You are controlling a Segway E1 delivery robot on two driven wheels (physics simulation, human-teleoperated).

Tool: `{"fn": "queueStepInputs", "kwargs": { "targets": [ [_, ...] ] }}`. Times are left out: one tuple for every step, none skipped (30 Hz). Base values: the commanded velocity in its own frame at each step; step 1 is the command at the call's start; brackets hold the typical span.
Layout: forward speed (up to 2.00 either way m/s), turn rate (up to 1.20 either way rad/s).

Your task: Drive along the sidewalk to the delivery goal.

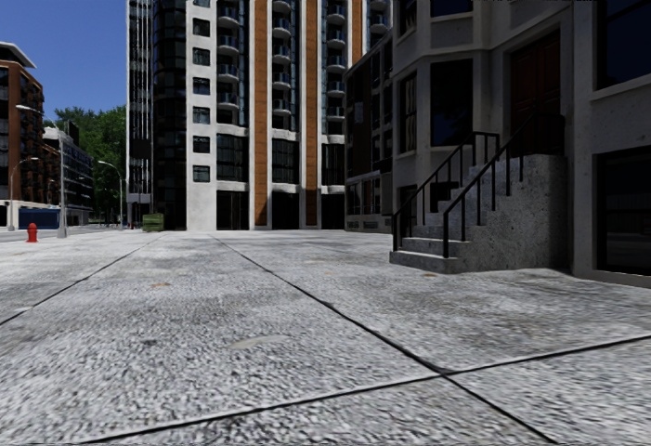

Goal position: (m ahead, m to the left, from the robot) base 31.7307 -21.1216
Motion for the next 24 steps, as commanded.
{"fn": "queueStepInputs", "kwargs": {
  "targets": [
    [2.0, 0.0],
    [2.0, 0.0],
    [2.0, 0.0],
    [2.0, 0.0],
    [2.0, 0.0],
    [2.0, 0.0],
    [2.0, 0.0],
    [2.0, 0.0],
    [2.0, 0.0],
    [2.0, 0.0],
    [2.0, 0.0],
    [2.0, 0.0],
    [2.0, 0.0],
    [2.0, 0.0],
    [2.0, 0.0],
    [2.0, 0.0],
    [2.0, 0.0],
    [2.0, 0.0],
    [2.0, 0.0],
    [2.0, 0.0],
    [2.0, 0.0],
    [2.0, 0.0],
    [2.0, 0.0],
    [2.0, 0.0]
  ]
}}
